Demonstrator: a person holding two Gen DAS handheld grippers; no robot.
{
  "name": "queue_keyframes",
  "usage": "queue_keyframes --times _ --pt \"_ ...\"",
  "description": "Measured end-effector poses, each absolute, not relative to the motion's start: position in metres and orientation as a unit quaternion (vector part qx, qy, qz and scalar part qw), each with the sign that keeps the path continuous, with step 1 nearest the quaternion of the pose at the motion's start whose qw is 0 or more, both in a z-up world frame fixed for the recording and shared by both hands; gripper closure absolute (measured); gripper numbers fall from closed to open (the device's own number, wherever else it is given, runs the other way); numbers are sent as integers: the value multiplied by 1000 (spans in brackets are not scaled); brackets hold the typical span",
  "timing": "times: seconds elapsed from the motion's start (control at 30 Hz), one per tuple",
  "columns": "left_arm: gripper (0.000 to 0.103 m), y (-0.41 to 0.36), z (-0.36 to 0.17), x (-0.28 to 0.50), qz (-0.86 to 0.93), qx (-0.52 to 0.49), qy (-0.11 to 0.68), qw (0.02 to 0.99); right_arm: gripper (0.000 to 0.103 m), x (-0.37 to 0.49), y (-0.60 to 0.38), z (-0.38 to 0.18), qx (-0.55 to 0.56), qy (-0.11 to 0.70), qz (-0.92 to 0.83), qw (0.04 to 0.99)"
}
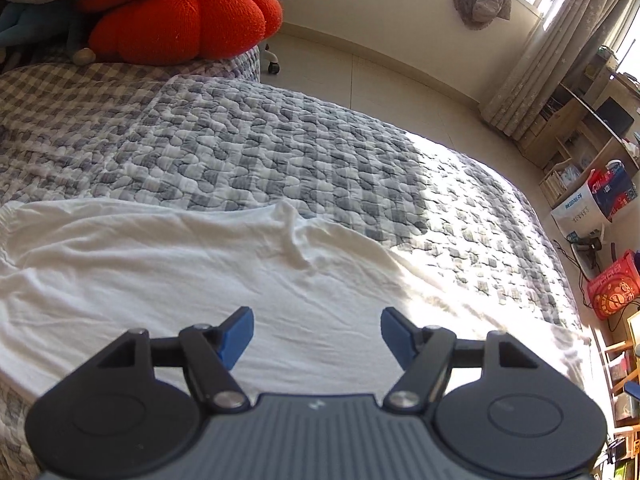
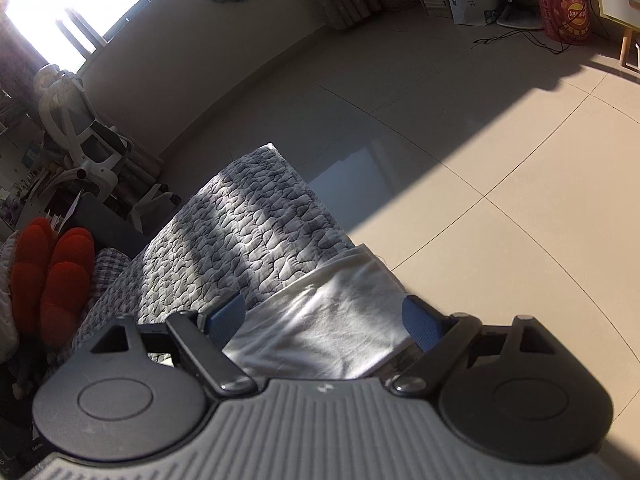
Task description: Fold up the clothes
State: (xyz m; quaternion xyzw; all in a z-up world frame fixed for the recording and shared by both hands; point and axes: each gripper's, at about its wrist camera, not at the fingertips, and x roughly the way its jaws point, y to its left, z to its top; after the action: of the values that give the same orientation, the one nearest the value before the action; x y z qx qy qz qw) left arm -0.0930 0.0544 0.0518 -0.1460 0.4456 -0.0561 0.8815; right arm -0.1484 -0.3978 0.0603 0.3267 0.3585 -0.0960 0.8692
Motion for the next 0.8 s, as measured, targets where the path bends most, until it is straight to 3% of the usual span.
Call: queue_keyframes --times 0.23,0.33,0.5,0.7,0.8 --pt "32 55 52 -90 -46 -205 459 863 16 -161 -403 59 371 349 -100 855" --pt "32 52 55 -90 -43 -218 456 862 29 -169 -399 63 382 343 -78 855" --pt "32 38 61 -91 -49 -218 449 865 30 -177 -390 66 367 345 -54 863" --pt "32 20 60 -94 -60 -201 451 868 45 -184 -398 55 375 356 -46 855" --pt "39 13 60 -98 -64 -179 439 878 48 -194 -401 47 386 354 -39 851"
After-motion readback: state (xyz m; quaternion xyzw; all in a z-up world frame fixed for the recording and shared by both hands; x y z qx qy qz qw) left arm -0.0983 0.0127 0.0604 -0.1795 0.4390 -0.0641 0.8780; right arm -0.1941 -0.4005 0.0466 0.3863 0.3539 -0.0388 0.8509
